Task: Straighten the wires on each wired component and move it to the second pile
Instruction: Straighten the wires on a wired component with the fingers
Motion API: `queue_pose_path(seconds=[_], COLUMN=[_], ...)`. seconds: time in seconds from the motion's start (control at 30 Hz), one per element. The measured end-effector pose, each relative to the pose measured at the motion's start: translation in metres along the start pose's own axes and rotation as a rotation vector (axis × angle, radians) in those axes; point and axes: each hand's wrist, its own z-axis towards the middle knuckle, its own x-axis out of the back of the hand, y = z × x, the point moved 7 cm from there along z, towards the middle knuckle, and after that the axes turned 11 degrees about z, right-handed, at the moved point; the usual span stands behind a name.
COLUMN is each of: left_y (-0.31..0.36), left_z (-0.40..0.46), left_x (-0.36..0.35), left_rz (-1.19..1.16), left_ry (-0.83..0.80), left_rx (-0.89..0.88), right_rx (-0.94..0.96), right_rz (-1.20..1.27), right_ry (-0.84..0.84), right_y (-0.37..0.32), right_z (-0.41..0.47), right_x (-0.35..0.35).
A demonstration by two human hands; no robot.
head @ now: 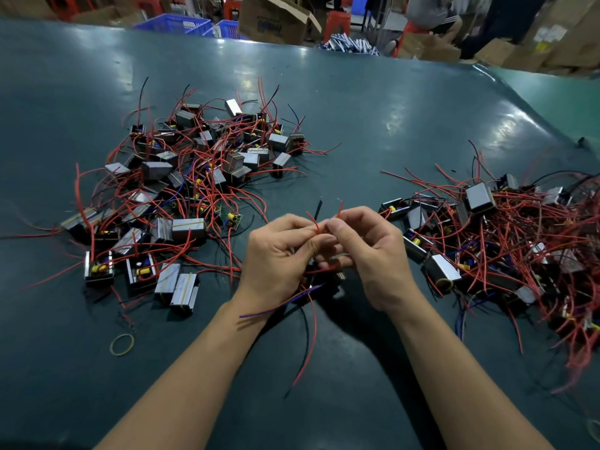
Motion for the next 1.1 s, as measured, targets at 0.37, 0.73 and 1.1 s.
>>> queue_pose_path(seconds=[0.37,0.73,1.1], left_y=[0.002,0.005,0.001], left_z=[-0.004,-0.004,0.0], left_x=[-0.009,-0.016,-0.017], left_rz=[0.019,0.022,-0.147], left_ry=[-0.121,-0.204,-0.171], left_rx=[0.011,0.017,0.182], right_rx=[0.112,-0.043,0.094], right_rz=[-0.22,-0.015,-0.191], right_ry=[0.037,-0.022,0.014], right_y=[-0.023,-0.01,-0.024], right_z=[0.002,0.001,0.001], right_x=[0.024,0.021,0.024])
